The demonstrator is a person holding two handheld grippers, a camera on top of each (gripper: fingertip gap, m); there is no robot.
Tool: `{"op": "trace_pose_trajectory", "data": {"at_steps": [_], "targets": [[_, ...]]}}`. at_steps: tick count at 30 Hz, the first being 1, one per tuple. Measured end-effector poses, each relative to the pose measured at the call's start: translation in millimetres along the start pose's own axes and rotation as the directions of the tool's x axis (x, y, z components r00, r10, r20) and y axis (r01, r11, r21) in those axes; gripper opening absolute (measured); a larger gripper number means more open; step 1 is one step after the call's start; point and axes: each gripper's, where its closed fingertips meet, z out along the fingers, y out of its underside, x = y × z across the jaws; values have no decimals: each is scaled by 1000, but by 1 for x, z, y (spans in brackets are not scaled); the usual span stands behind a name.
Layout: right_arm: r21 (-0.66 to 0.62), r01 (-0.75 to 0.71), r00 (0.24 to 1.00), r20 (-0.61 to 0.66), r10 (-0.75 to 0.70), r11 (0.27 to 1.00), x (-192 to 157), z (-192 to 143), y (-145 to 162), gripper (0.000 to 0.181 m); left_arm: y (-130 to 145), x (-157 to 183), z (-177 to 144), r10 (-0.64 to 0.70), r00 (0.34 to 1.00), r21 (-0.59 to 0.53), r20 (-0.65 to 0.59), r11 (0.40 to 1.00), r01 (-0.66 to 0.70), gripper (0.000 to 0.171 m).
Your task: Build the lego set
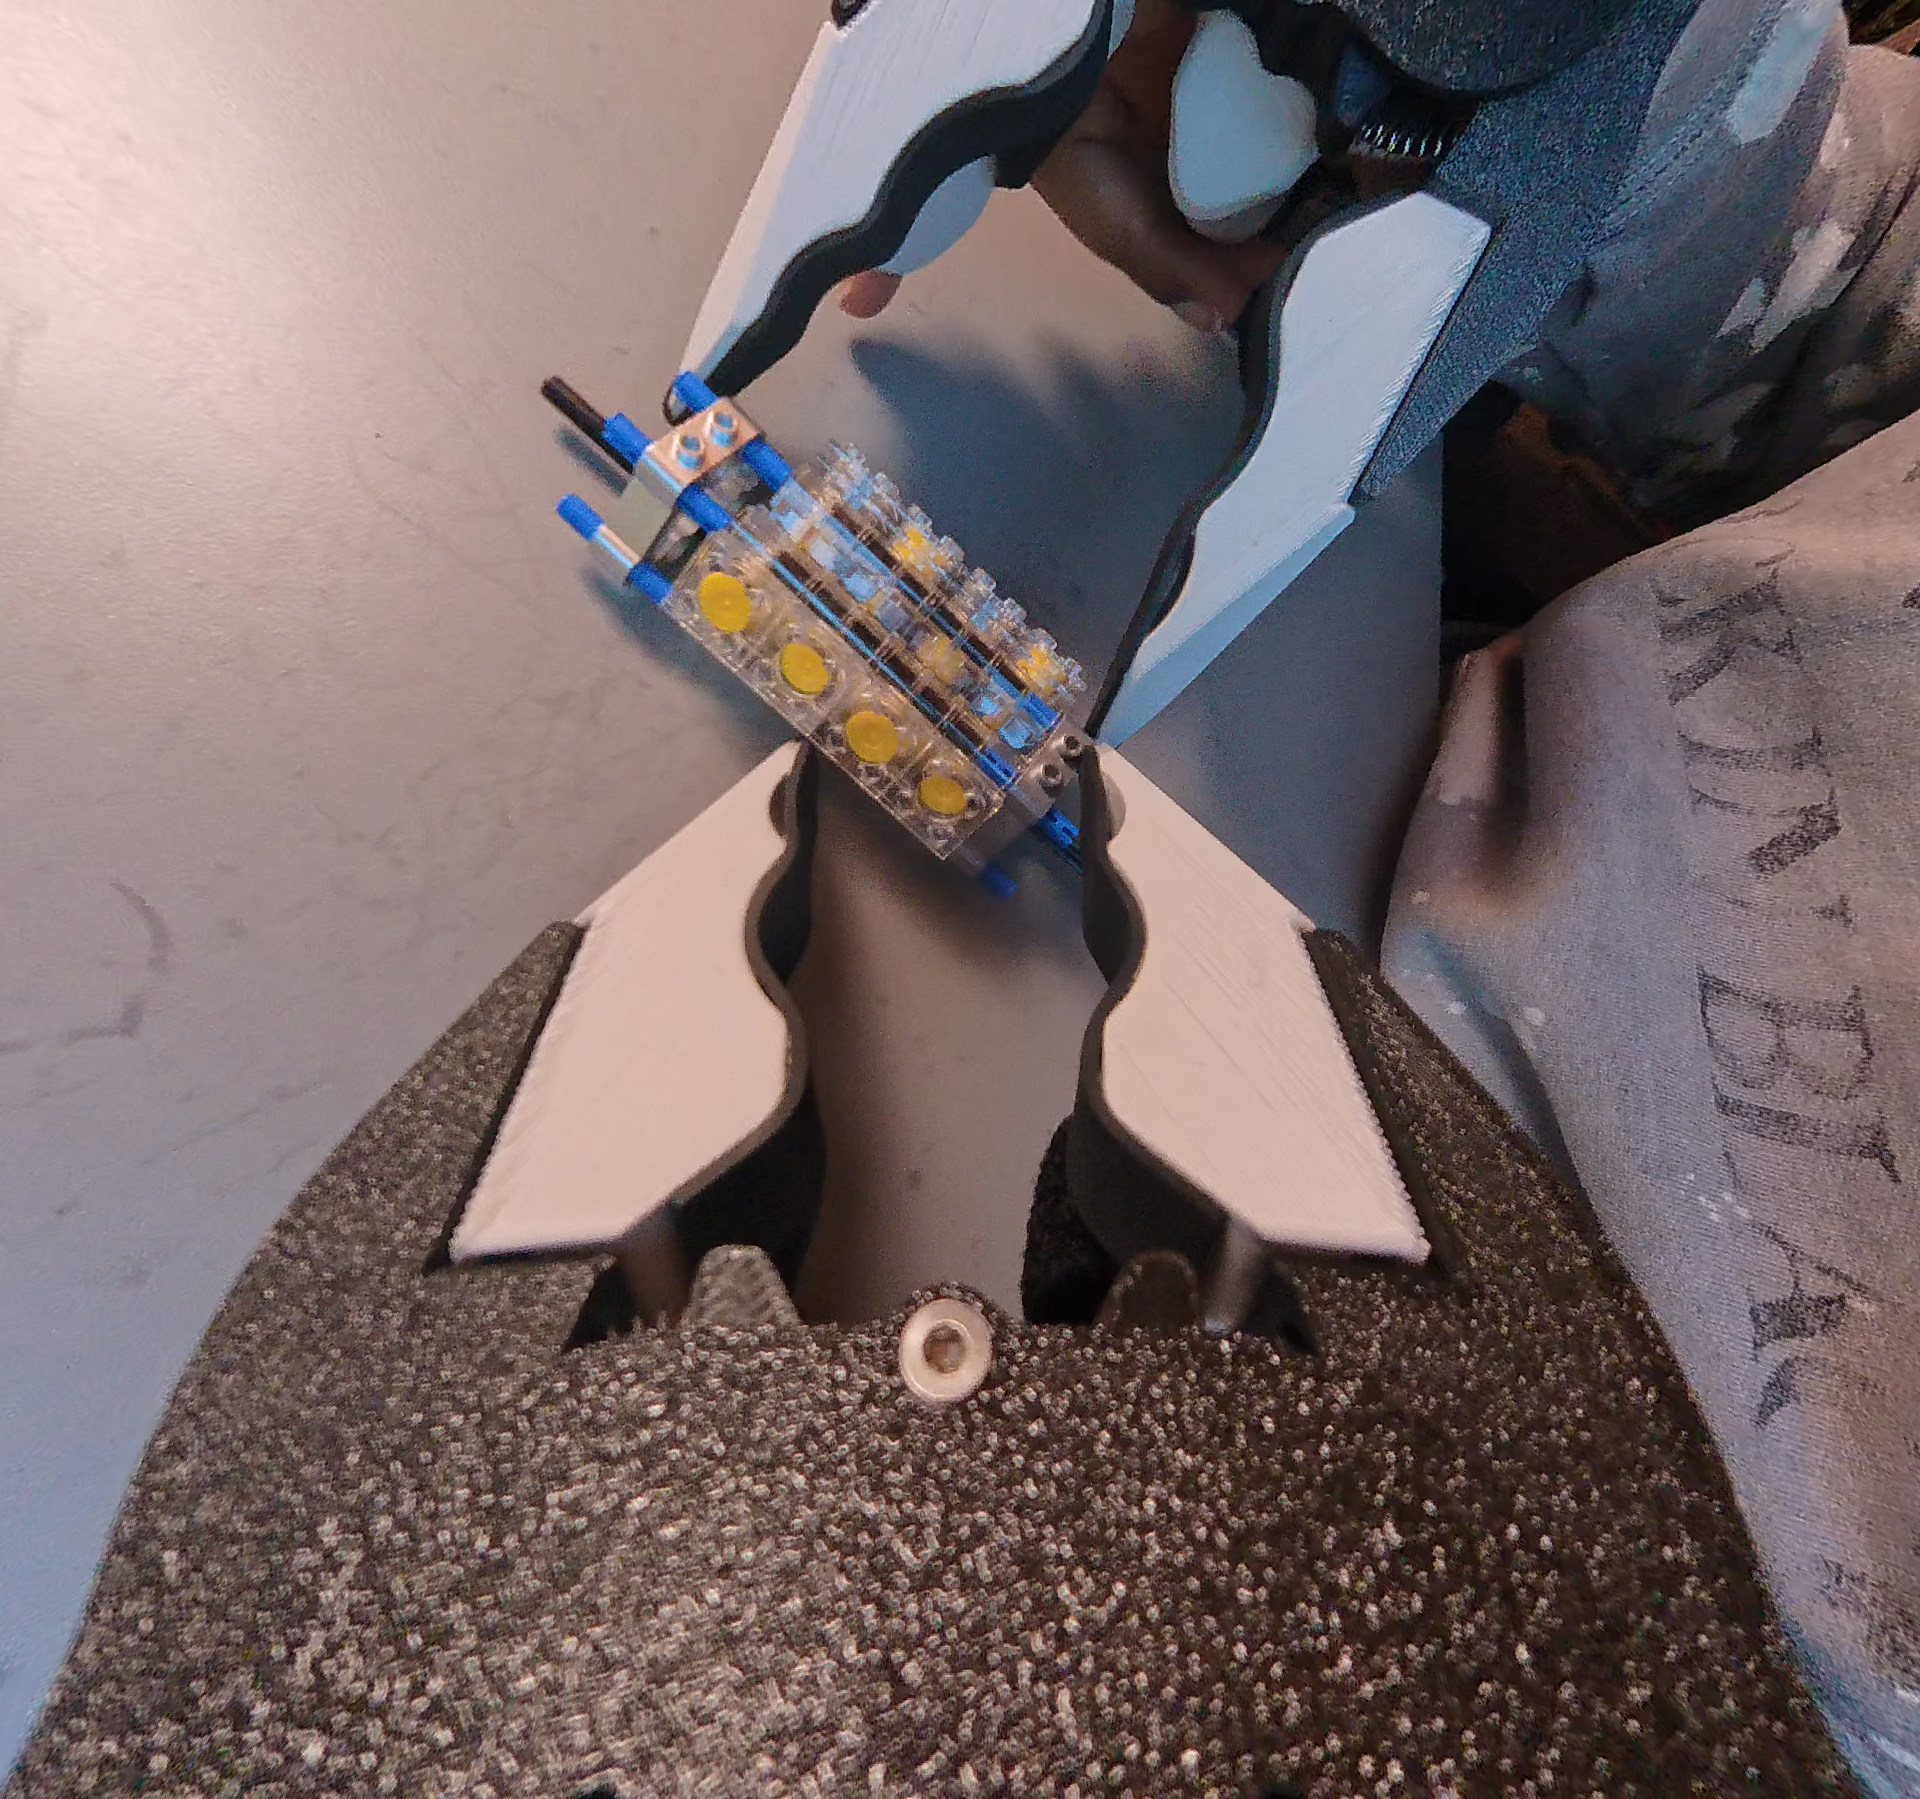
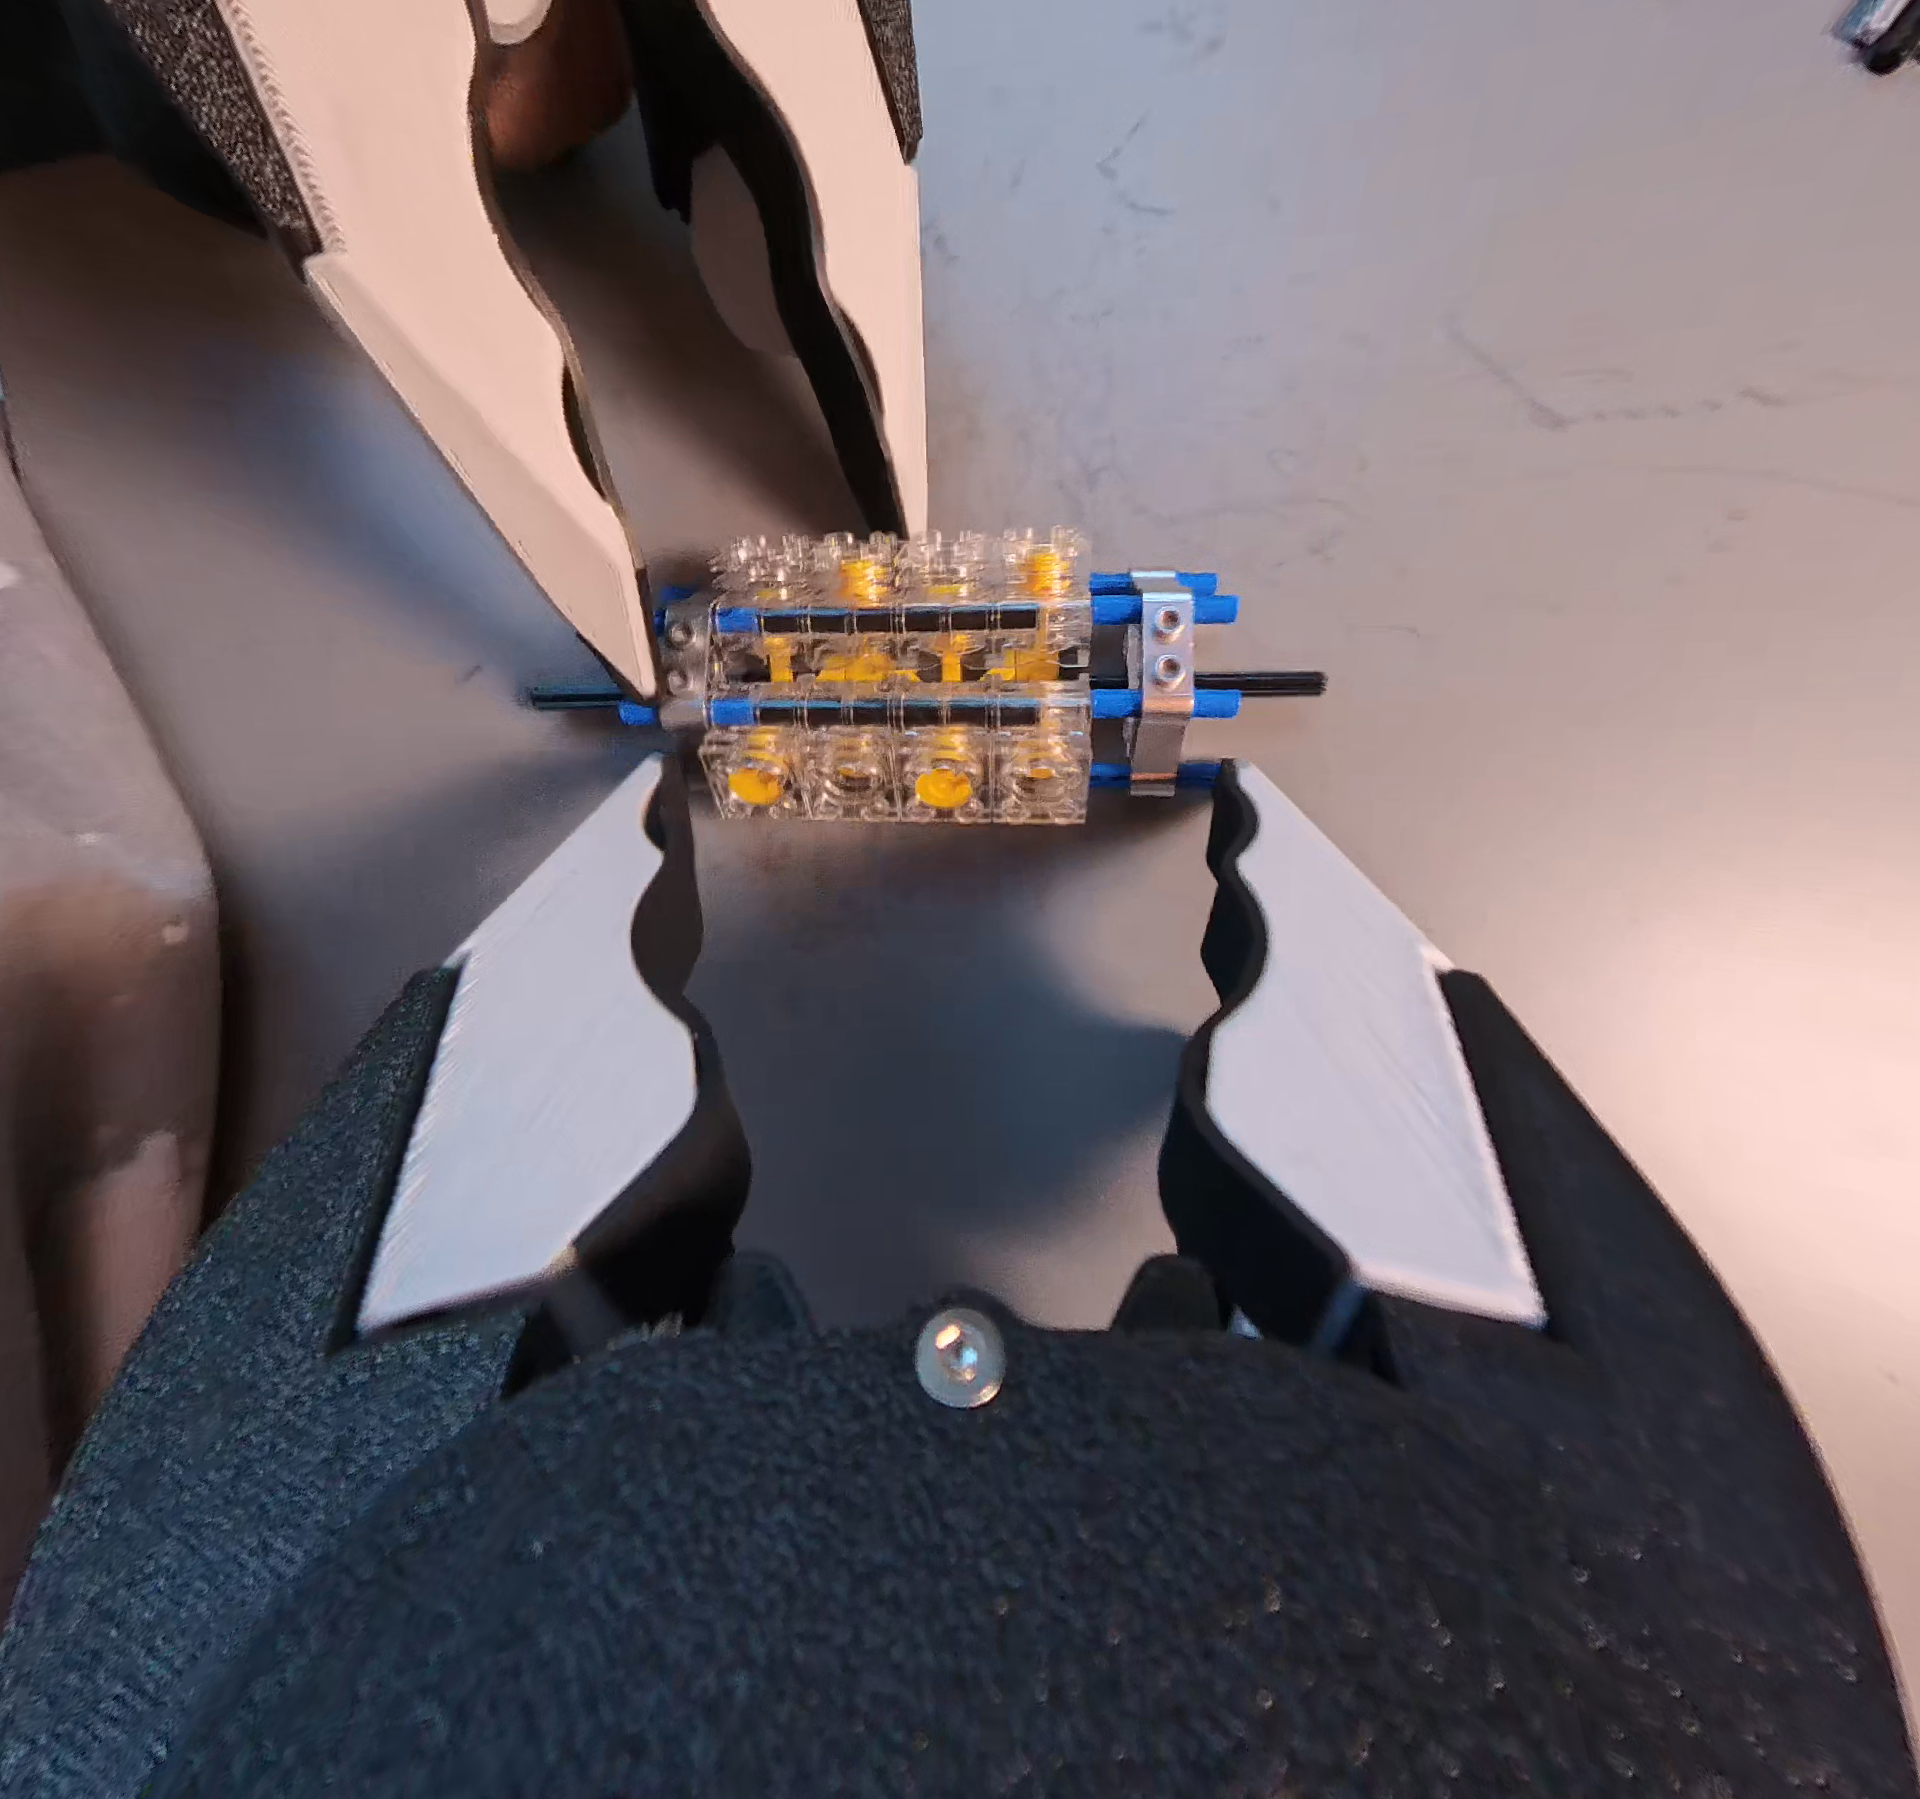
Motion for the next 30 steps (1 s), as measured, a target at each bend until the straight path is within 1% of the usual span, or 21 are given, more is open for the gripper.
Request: {"op": "trace_pose_trajectory", "data": {"at_steps": [3,6,9,12,14,15,17,19,20,21,24,26,27,29,30], "targets": [[48,76,997,-12,-75,996,0,2,-4,98,0,0,0,9,1000,9,6,1000,-9,50],[74,186,982,-38,-184,980,1,-1,-8,98,-1,1,2,16,1000,13,-5,1000,-16,52],[106,304,952,-77,-297,947,0,-7,-14,97,-9,5,-2,-23,998,60,-66,998,27,56],[166,445,891,-188,-414,880,0,-18,-26,97,-28,3,-12,-109,983,165,-148,977,133,57],[210,556,819,-305,-486,804,-2,-30,-38,96,-38,2,-15,-134,974,208,-183,963,171,56],[203,617,766,-380,-519,761,-2,-35,-44,96,-41,3,-15,-123,974,216,-192,962,164,55],[171,722,657,-477,-585,671,-7,-41,-51,96,-45,3,-13,-84,980,224,-183,967,125,50],[134,779,575,-542,-613,612,-8,-46,-56,96,-53,2,-13,-37,986,259,-164,963,79,49],[107,803,531,-573,-624,586,-6,-49,-57,96,-56,3,-14,2,990,281,-144,959,39,49],[100,820,504,-593,-628,564,-7,-52,-59,96,-60,5,-16,49,991,308,-125,951,-8,49],[100,853,444,-656,-611,513,-9,-68,-66,96,-73,15,-26,170,982,421,-78,899,-122,47],[59,876,383,-689,-616,478,-8,-74,-68,96,-77,17,-29,254,967,456,19,858,-235,46],[44,881,369,-687,-626,471,-8,-73,-65,96,-76,15,-28,288,954,441,82,848,-294,47],[44,887,364,-679,-637,460,-10,-68,-59,89,-69,9,-20,343,921,370,185,844,-389,35],[40,887,366,-670,-646,460,-11,-63,-54,90,-66,10,-18,371,904,351,214,834,-425,34]]}}
